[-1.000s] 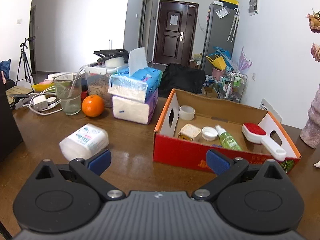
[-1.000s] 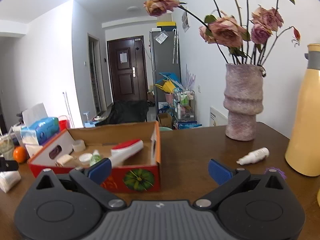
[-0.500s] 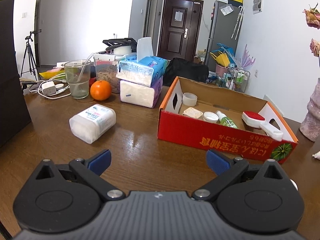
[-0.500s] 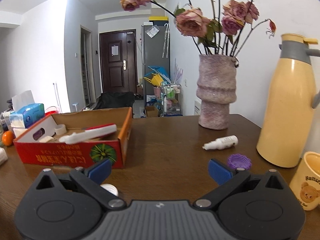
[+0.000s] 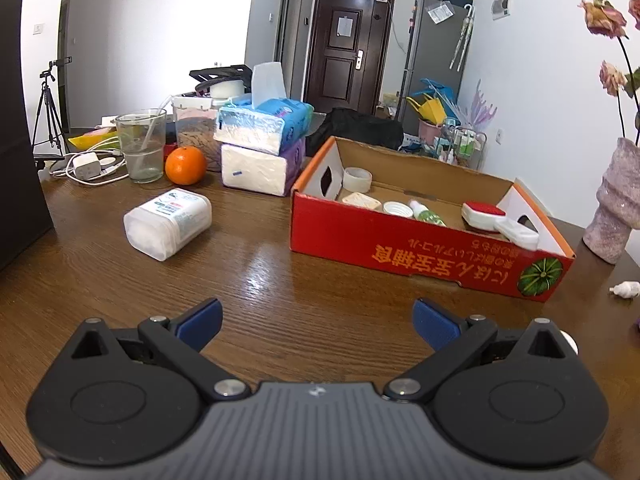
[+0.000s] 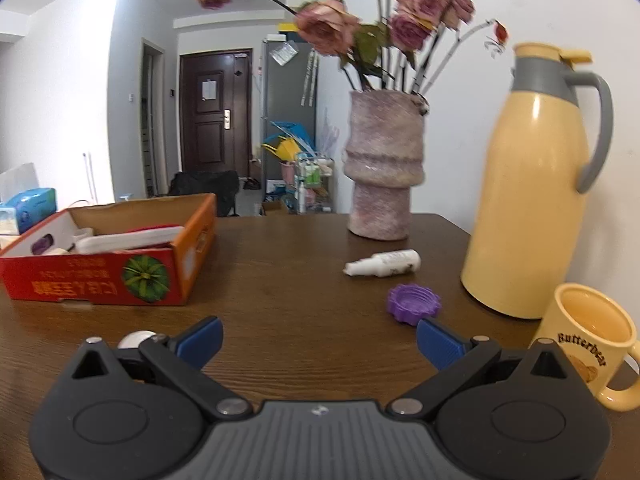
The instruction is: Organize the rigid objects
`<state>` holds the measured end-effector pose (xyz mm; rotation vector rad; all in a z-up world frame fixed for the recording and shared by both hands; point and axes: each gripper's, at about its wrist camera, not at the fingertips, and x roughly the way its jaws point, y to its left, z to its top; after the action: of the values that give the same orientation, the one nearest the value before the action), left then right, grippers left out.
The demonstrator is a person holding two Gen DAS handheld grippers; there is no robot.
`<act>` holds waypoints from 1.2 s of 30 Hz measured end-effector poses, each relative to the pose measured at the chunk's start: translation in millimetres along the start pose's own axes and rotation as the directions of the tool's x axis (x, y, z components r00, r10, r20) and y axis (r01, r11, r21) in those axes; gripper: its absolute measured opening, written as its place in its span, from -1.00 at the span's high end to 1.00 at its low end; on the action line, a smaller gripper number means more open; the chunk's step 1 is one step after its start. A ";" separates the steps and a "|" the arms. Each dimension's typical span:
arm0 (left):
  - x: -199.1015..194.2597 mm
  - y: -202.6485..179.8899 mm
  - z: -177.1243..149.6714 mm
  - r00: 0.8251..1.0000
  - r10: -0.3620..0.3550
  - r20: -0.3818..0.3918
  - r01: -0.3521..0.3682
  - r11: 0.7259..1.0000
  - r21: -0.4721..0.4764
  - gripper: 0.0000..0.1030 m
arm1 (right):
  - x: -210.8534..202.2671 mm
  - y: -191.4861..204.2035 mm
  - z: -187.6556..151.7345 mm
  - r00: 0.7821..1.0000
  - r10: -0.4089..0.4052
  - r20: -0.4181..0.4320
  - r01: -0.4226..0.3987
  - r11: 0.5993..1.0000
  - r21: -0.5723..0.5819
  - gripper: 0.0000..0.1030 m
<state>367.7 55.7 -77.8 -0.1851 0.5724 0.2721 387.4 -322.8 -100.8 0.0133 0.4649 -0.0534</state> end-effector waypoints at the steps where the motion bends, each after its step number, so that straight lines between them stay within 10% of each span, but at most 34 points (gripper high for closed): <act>1: 0.8 -2.1 -1.1 1.000 -0.002 -0.004 0.002 1.000 0.004 -1.00 | 2.4 -4.2 -0.4 1.000 -0.007 -0.004 0.007 1.000 0.005 -1.00; 29: 16.4 -78.6 -19.9 0.991 -0.110 -0.071 0.114 0.992 0.052 -1.00 | 136.2 -79.0 16.2 0.980 -0.128 -0.154 0.133 0.991 0.024 -0.71; 36: 24.3 -107.8 -23.9 0.987 -0.133 -0.092 0.139 0.988 0.061 -1.00 | 154.4 -92.4 19.2 0.975 -0.084 -0.208 0.101 0.992 0.075 -0.03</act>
<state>407.9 -47.4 -100.6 -0.1707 0.6523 0.1120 528.8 -423.0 -152.9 0.0819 0.6687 -0.1651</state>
